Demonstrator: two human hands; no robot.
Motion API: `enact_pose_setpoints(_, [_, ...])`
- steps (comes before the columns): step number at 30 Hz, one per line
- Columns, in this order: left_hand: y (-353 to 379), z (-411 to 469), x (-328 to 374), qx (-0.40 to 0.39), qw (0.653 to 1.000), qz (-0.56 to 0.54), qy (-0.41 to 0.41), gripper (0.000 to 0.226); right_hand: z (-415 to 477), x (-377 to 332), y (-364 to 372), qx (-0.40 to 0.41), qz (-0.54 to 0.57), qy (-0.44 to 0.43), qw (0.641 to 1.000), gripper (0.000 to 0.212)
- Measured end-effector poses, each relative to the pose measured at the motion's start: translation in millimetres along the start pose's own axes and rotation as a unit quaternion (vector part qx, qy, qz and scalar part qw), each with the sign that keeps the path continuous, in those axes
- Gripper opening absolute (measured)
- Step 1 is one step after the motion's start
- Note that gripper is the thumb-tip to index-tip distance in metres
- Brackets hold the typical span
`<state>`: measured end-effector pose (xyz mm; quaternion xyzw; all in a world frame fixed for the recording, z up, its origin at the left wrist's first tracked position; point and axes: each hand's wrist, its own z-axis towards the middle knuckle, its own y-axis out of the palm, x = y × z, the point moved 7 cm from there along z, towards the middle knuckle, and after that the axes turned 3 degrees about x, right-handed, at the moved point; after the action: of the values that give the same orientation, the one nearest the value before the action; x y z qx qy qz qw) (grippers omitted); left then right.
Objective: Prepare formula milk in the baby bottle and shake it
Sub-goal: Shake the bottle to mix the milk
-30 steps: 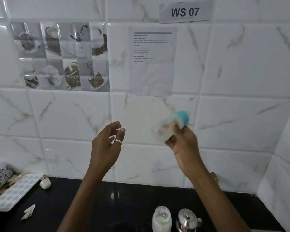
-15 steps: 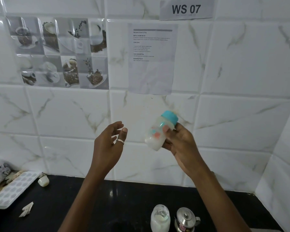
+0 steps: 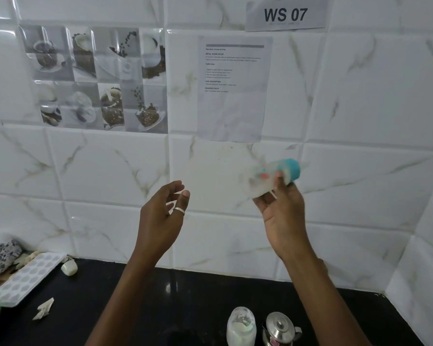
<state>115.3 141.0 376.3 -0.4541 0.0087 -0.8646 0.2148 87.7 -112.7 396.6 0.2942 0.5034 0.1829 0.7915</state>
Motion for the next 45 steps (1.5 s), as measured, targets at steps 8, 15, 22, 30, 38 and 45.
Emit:
enact_pose_setpoints(8, [1.7, -1.9, 2.3, -0.003, 1.000, -0.003, 0.003, 0.040, 2.2, -6.7, -1.7, 0.005, 0.003, -0.006, 1.000, 0.045])
enact_pose_setpoints(15, [5.3, -1.7, 5.8, -0.007, 1.000, -0.002, 0.008, 0.039, -10.4, 11.5, 13.8, -0.100, -0.150, 0.037, 0.983, 0.055])
enact_pose_setpoints(22, [-0.4, -2.2, 3.1, 0.003, 1.000, -0.002, 0.008, 0.037, -5.9, 6.5, 13.3, -0.049, -0.117, 0.024, 0.992, 0.053])
enact_pose_setpoints(30, [-1.3, -4.0, 1.4, -0.003, 1.000, -0.001, 0.004, 0.037, 1.0, -7.7, 4.2, 0.006, 0.011, -0.013, 1.000, 0.040])
enact_pose_setpoints(38, [-1.7, -4.8, 3.6, -0.007, 1.000, -0.005, 0.004, 0.036, 0.4, -12.2, -1.2, 0.006, 0.013, -0.022, 1.000, 0.038])
enact_pose_setpoints(45, [0.3, -3.8, 4.6, -0.009, 1.000, -0.001, 0.009, 0.036, -11.7, 3.4, 12.7, -0.089, -0.136, 0.005, 0.987, 0.061])
